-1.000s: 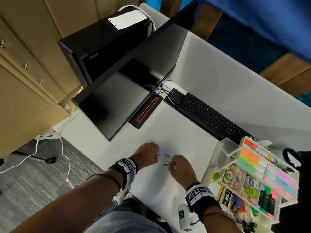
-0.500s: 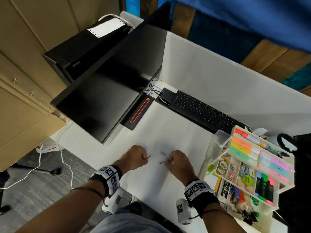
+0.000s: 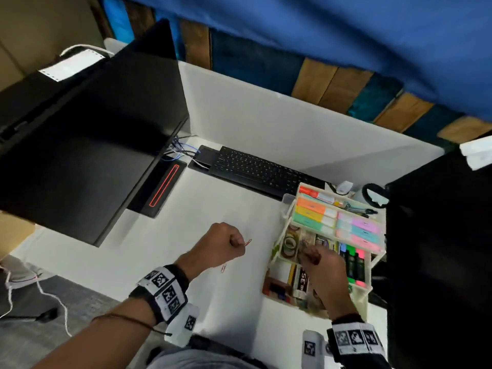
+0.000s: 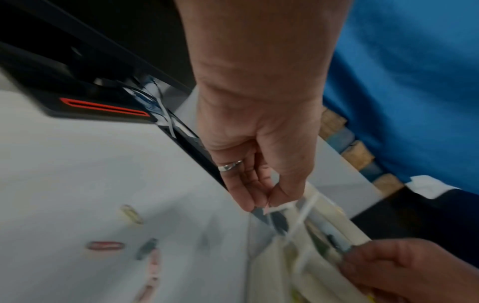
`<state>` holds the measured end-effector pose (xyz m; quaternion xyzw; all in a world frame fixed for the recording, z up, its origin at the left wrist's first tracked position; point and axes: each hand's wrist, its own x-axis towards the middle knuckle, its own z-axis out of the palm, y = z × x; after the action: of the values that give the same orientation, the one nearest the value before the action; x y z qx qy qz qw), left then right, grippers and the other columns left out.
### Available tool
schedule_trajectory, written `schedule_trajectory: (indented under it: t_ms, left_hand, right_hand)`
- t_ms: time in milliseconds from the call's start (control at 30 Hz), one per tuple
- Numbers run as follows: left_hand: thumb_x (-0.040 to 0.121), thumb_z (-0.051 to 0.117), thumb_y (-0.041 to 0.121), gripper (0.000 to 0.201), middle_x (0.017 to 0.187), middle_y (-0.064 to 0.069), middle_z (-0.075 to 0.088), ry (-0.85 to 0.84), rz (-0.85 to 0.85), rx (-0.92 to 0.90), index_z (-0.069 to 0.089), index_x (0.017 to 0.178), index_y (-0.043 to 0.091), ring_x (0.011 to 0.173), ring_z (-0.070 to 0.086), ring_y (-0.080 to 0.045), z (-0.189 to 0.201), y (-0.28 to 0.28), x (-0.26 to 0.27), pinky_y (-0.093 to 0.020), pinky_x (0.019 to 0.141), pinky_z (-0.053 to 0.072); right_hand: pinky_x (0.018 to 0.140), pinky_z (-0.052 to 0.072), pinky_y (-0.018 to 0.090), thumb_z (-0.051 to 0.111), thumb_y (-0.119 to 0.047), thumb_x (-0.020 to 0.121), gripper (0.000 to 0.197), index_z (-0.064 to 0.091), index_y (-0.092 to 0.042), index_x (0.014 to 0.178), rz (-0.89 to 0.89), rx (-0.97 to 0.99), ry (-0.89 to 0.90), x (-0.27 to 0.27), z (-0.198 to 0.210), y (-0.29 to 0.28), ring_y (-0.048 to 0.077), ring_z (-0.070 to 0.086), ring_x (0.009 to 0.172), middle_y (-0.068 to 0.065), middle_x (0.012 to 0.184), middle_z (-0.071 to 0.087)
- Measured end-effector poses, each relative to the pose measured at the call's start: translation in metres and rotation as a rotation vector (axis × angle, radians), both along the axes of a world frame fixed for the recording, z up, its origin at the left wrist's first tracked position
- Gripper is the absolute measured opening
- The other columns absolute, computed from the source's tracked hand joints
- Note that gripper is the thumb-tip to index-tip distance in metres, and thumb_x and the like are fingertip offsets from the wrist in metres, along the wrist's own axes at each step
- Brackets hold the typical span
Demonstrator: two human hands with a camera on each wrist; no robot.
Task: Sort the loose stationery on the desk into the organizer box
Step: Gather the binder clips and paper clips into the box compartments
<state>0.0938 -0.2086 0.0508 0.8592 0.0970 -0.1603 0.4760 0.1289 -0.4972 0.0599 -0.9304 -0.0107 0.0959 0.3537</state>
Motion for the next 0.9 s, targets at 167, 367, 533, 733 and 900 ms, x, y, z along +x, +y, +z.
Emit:
schedule_trajectory:
  t_ms: [167,367,533,733,900]
  left_hand:
    - [0.079,0.082,0.019,0.006,0.069,0.009,0.073,-0.050,-0.053,-0.039,0.078,0.075,0.018,0.060,0.063,0.003,0.018,-0.084,0.028,-0.011,0.056,0.046]
    - [0.079,0.081,0.021,0.015,0.064,0.009,0.071,-0.073,-0.014,0.062,0.076,0.065,0.019,0.064,0.068,-0.005,0.020,-0.151,0.046,-0.027,0.064,0.060]
    - [0.085,0.077,0.026,0.011,0.073,0.007,0.073,-0.082,0.014,0.241,0.077,0.076,0.019,0.069,0.070,-0.010,0.011,-0.167,0.046,-0.036,0.066,0.063]
    - [0.091,0.075,0.027,0.011,0.087,0.009,0.076,-0.193,-0.097,0.202,0.077,0.101,0.025,0.077,0.069,-0.005,0.015,-0.146,0.033,-0.025,0.075,0.058]
    - [0.098,0.065,0.022,0.013,0.099,0.014,0.075,-0.275,-0.031,0.270,0.076,0.104,0.026,0.061,0.059,0.008,0.009,-0.071,0.014,-0.013,0.066,0.048]
  right_hand:
    - [0.066,0.044,0.001,0.082,-0.014,0.087,0.007,0.078,-0.021,0.086,-0.040,0.054,-0.069,-0.005,-0.003,-0.029,-0.010,0.065,0.073,-0.023,0.078,0.069]
    - [0.060,0.053,0.023,0.081,-0.014,0.089,0.015,0.073,-0.018,0.077,-0.057,0.121,-0.057,-0.024,-0.017,-0.060,0.004,0.067,0.063,-0.011,0.068,0.070]
    - [0.066,0.053,0.012,0.079,-0.008,0.088,0.013,0.076,-0.020,0.091,-0.005,0.184,-0.021,-0.028,-0.015,-0.071,-0.003,0.069,0.075,-0.017,0.081,0.072]
    - [0.067,0.054,0.018,0.079,-0.008,0.089,0.011,0.077,-0.019,0.091,0.044,0.230,-0.056,-0.025,-0.018,-0.068,0.002,0.069,0.072,-0.013,0.079,0.073]
    - [0.068,0.056,0.021,0.079,-0.013,0.089,0.010,0.075,-0.023,0.090,0.129,0.133,-0.154,-0.022,-0.008,-0.045,0.000,0.065,0.075,-0.017,0.081,0.068]
